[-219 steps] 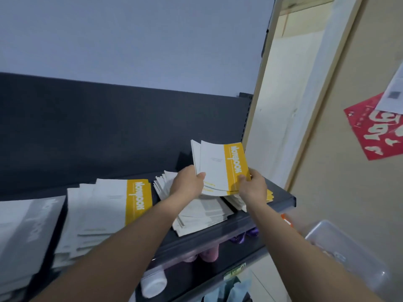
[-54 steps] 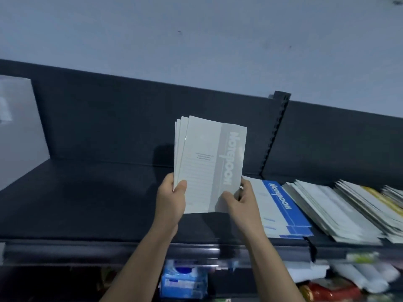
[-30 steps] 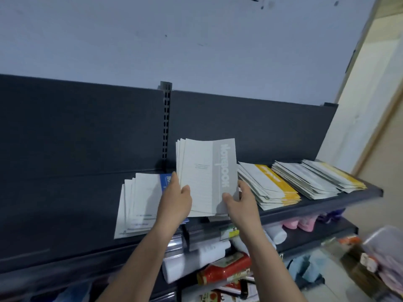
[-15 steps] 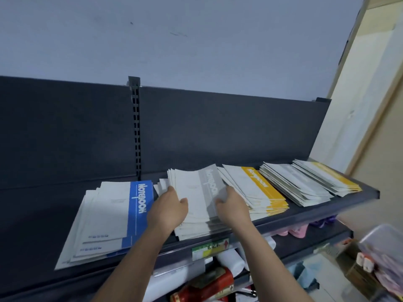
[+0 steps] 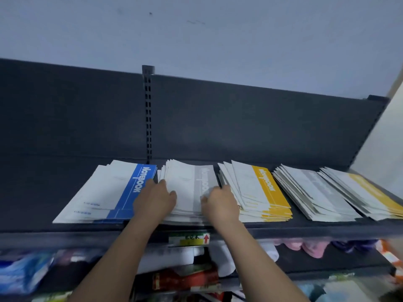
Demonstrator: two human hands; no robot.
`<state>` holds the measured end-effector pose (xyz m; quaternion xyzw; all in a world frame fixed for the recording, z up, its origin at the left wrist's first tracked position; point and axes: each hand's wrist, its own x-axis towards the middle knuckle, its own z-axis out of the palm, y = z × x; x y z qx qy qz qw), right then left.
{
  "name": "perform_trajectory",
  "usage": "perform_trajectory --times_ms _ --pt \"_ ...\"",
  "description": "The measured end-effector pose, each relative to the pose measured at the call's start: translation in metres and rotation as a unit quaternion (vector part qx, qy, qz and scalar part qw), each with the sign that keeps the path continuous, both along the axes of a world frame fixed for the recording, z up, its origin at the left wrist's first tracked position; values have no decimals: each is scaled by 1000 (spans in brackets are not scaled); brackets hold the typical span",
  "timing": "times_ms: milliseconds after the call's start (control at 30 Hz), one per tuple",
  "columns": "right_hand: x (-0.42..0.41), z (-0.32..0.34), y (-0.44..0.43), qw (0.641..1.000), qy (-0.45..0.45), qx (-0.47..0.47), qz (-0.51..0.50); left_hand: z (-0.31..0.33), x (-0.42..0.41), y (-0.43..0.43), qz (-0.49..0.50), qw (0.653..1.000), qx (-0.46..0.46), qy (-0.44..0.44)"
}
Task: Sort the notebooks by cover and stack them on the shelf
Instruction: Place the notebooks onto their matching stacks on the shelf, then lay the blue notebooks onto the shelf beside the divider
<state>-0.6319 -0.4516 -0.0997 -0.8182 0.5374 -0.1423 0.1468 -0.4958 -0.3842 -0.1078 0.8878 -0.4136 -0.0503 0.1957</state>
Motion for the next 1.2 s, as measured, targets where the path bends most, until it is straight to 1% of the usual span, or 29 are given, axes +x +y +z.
perform_trajectory --times_ms 100,167,267,333,367,433,500,600,633,700,733,800,867,900,967,1033,1200 --pt "0 0 2 999 9 -32 8 1 2 2 2 1000 0 -17" --pt "2 0 3 996 30 -81 19 1 6 3 1 1000 -6 -23" --pt "12 7 6 988 22 -138 65 7 17 6 22 998 -47 -28" --pt "26 13 13 984 -14 -137 112 14 30 13 42 996 -71 -42" --pt "36 17 18 982 -35 -126 134 17 39 17 50 995 -69 -54" --pt "58 24 29 976 -67 -104 178 22 60 28 62 994 -34 -82" --pt "83 27 41 971 -78 -76 214 23 84 40 76 993 26 -89" --pt "122 28 58 969 -79 16 232 15 119 57 97 989 103 -32" --pt "134 27 62 970 -77 51 225 11 129 62 97 989 110 -11" --pt "155 21 66 973 -54 95 202 4 147 70 86 991 101 1" --pt "164 15 67 976 -41 110 181 2 153 73 80 993 90 1" --pt "177 3 67 977 -52 156 133 0 164 76 73 995 65 23" --pt "184 -5 67 974 -84 194 86 0 174 76 70 994 39 70" --pt "187 -9 66 973 -106 195 64 2 178 77 68 992 21 106" --pt "189 -12 64 966 -169 192 24 4 185 78 63 977 -43 200" --pt "189 -16 64 953 -226 203 6 7 187 79 64 951 -102 284" --pt "189 -21 66 940 -273 206 -5 2 192 74 61 927 -135 345"
